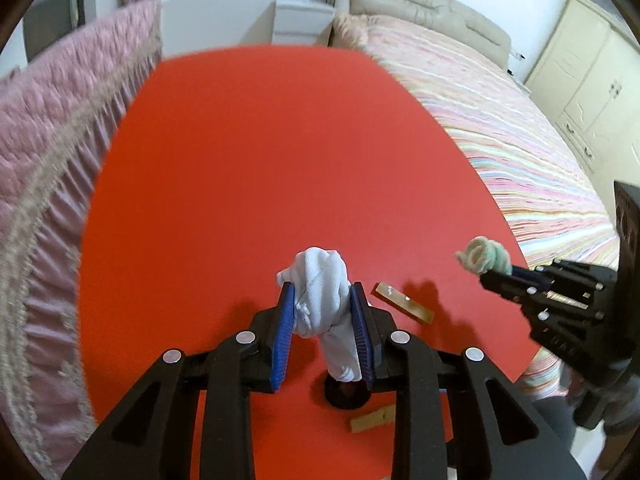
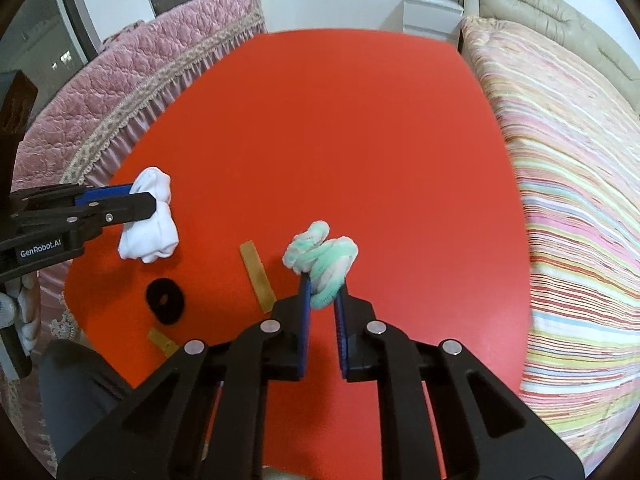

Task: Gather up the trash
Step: 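Carry the white socks in the left tool and the mint sock ball in the right tool toward the bin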

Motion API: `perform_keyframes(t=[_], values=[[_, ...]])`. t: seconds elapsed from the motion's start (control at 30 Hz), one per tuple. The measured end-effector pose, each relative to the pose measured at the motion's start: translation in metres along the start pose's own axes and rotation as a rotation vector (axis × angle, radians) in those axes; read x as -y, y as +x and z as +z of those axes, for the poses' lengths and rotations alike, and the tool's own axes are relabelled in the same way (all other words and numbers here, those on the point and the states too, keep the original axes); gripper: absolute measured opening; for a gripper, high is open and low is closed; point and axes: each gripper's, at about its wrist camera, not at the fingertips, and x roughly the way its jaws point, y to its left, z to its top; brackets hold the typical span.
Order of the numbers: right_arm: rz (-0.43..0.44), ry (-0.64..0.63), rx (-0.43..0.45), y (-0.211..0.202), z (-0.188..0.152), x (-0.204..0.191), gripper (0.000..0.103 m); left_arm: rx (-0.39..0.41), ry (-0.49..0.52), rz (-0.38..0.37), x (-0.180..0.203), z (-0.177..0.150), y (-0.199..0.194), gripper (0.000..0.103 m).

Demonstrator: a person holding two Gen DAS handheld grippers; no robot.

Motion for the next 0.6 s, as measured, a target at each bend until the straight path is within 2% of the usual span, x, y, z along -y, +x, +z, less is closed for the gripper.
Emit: perform_keyframes(t=[0.37,0.6], values=[[0.03,-0.047,0.09,-0.072,-0.03,-0.037,0.011,0.121,0.112,0.045,0.011,-0.041,-0.079,0.027],[0.056,-0.102,0.117,-0.108,-0.06,-0.066,0.01,0.166,0.133,0.049,0.016,-0.071,-0.118,0.028]])
